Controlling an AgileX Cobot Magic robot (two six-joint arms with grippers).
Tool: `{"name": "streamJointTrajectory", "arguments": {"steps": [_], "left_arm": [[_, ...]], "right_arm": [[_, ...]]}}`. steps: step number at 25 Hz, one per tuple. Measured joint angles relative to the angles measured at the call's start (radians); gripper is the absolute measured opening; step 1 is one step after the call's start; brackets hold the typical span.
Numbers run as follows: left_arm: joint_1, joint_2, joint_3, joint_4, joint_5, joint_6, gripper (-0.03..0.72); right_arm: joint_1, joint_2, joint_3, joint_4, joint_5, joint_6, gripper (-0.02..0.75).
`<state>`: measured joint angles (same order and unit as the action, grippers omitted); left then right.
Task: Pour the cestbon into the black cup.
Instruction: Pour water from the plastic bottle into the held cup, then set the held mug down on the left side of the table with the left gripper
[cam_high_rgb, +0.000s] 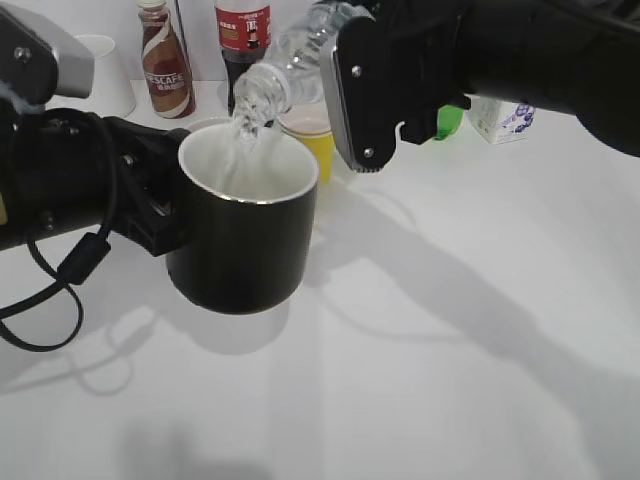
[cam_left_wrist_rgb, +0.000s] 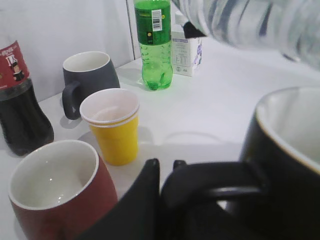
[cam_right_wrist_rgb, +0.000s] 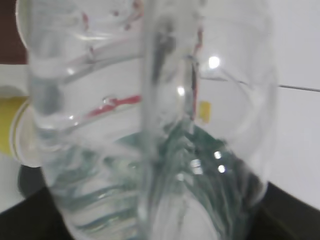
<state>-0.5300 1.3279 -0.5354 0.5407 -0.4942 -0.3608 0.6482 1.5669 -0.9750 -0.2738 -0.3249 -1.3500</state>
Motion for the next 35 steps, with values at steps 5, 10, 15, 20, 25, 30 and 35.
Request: {"name": "streamJointTrajectory", "arguments": {"steps": [5, 10, 15, 20, 25, 30, 35], "left_arm": [[0.0, 0.0, 0.0, 0.002, 0.0, 0.0, 0.041], [0.0, 0.0, 0.0, 0.002, 0.0, 0.0, 0.041], [0.0, 0.0, 0.0, 0.0, 0.0, 0.0, 0.041], [0.0, 0.0, 0.0, -0.033, -0.009, 0.0, 0.041], [0.024, 0.0, 0.0, -0.066, -0.061, 0.001, 0.041], [0.12, 0.0, 0.0, -0.098, -0.133, 0.004, 0.041], [0.274, 0.0, 0.0, -0.184, -0.204, 0.07, 0.041]], "right_arm": [[0.0, 0.0, 0.0, 0.005, -0.006, -0.008, 0.453], [0.0, 0.0, -0.001, 0.006, -0.012, -0.029, 0.453], [0.0, 0.0, -0.001, 0.038, -0.013, 0.024, 0.453], [0.0, 0.0, -0.001, 0.066, 0.038, 0.355, 0.453], [0.0, -0.001, -0.001, 0.07, 0.058, 0.812, 0.453], [-0.005, -0.022, -0.001, 0.064, 0.028, 1.28, 0.453], [-0.045, -0.033, -0.002, 0.063, 0.016, 1.465, 0.453]]}}
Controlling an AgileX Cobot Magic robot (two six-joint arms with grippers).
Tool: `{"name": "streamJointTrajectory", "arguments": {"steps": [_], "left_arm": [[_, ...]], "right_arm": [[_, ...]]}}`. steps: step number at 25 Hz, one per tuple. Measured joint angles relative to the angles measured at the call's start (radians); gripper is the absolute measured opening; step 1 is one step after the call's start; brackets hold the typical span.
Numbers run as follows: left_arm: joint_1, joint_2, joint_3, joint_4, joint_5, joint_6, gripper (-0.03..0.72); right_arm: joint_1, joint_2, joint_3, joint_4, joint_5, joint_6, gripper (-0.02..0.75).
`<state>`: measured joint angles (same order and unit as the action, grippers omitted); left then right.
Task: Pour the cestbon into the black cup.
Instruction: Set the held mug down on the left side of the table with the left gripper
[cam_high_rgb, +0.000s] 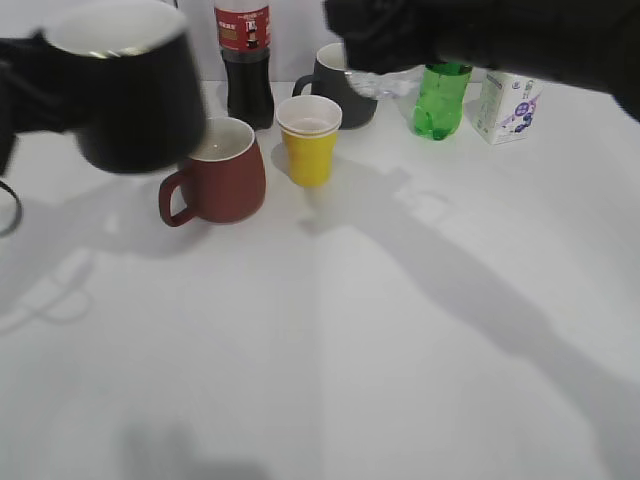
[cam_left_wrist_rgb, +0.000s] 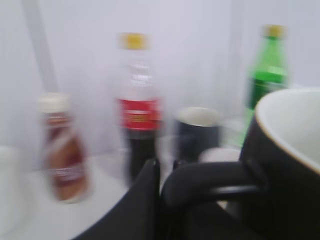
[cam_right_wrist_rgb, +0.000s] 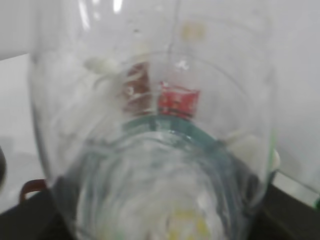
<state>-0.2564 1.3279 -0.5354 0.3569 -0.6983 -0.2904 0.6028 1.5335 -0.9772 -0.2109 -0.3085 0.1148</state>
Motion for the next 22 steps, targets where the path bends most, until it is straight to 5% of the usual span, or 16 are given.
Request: {"name": "streamJointTrajectory", "arguments": {"steps": [9, 16, 22], "left_arm": [[0.208, 0.164, 0.0, -0.14, -0.133, 0.077, 0.041], [0.297, 0.43, -0.001, -0.188, -0.394, 0.167, 0.041], [0.305, 0.605, -0.038, -0.188, -0.429, 0.178, 0.041]], "right_arm": [[-0.21, -0.001, 0.091, 0.003, -0.013, 0.132, 0.453], [-0.226, -0.001, 0.165, -0.021, -0.012, 0.136, 0.453], [-0.226, -0.001, 0.171, -0.021, -0.013, 0.139, 0.453]]}}
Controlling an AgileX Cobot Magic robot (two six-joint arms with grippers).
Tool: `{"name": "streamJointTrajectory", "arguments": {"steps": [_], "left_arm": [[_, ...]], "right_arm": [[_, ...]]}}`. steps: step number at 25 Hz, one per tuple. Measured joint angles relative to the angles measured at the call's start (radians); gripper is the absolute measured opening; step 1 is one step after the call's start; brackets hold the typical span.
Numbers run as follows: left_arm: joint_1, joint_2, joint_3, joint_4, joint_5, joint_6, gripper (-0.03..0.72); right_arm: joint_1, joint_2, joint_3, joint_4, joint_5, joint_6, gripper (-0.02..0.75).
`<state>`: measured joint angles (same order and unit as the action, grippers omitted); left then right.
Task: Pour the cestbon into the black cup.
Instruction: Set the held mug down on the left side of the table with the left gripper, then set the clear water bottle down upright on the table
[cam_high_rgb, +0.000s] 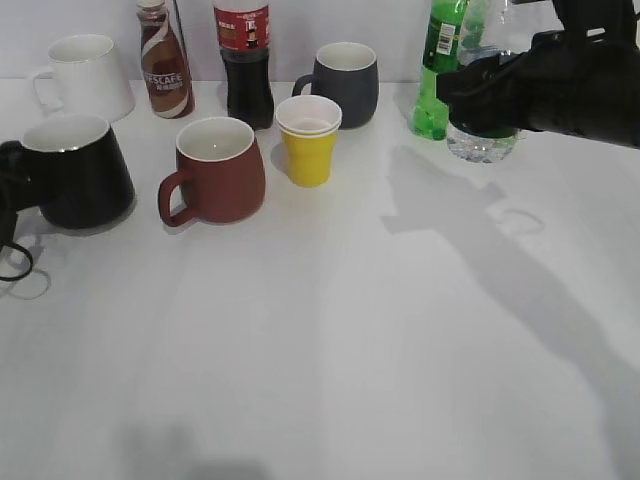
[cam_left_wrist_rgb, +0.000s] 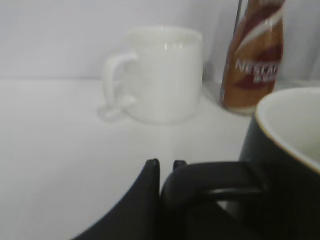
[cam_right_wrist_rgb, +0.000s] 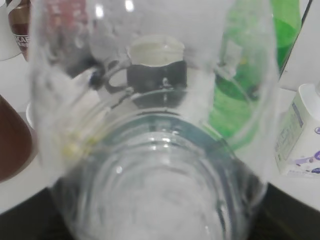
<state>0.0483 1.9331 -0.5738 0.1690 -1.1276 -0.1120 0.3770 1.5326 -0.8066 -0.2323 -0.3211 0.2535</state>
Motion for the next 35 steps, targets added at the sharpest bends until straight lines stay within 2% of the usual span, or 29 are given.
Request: {"name": "streamJointTrajectory", "arguments": {"steps": [11, 17, 23, 29, 35], "left_arm": [[0.0, 0.058, -0.002, 0.0, -0.054, -0.005, 0.047], [0.0, 0.057, 0.015, 0.001, -0.071, -0.011, 0.151], [0.0, 0.03, 0.029, 0.0, -0.061, -0.012, 0.178], [0.0, 0.012, 0.061, -0.002, -0.069, -0.005, 0.238], [0.0, -0.004, 0.088, -0.003, -0.076, -0.005, 0.255]], "right_arm": [[0.0, 0.0, 0.0, -0.004, 0.0, 0.011, 0.453], [0.0, 0.0, 0.0, -0.004, 0.0, 0.015, 0.453], [0.0, 0.0, 0.001, -0.004, 0.0, 0.015, 0.453], [0.0, 0.0, 0.001, -0.005, 0.0, 0.016, 0.453], [0.0, 0.0, 0.001, -0.005, 0.0, 0.016, 0.453]]}}
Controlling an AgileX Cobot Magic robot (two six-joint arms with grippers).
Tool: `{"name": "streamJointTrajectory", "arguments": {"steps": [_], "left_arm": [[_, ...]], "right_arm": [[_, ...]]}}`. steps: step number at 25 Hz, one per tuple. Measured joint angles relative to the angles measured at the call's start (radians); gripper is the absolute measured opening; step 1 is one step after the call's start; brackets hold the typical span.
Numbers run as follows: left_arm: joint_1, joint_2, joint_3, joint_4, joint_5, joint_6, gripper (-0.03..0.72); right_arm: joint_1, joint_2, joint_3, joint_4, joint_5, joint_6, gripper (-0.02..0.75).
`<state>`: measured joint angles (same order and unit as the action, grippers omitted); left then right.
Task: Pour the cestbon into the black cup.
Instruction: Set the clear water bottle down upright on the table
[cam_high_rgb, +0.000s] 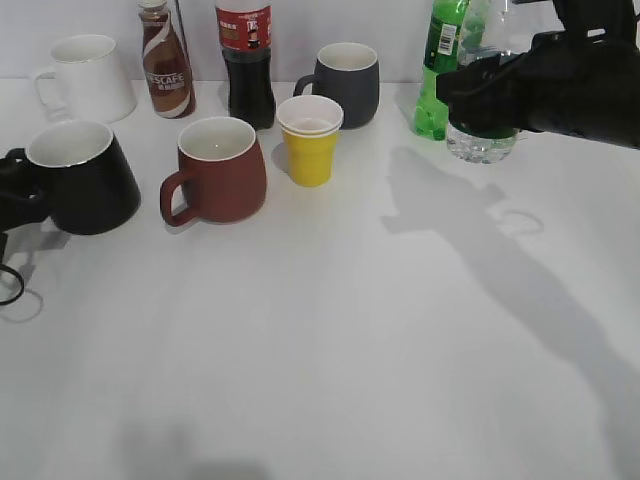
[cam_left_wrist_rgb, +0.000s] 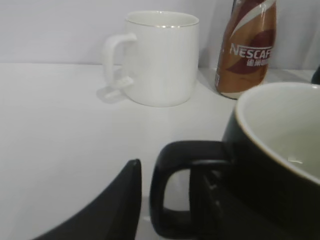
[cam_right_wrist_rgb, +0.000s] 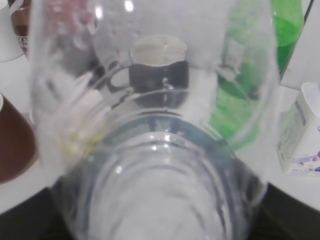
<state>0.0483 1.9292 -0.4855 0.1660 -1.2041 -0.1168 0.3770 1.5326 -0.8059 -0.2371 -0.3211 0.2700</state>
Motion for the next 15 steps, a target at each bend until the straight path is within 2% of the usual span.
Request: {"name": "streamJointTrajectory", "arguments": {"steps": [10, 15], "left_arm": [[0.0, -0.073, 0.104, -0.011, -0.001, 0.0, 0.276], [0.0, -0.136, 0.17, 0.032, -0.001, 0.064, 0.326]], "right_arm": [[0.0, 0.004, 0.0, 0.0, -0.01, 0.0, 0.453], [0.0, 0.086, 0.021, 0.0, -0.16, -0.014, 0.453]]}}
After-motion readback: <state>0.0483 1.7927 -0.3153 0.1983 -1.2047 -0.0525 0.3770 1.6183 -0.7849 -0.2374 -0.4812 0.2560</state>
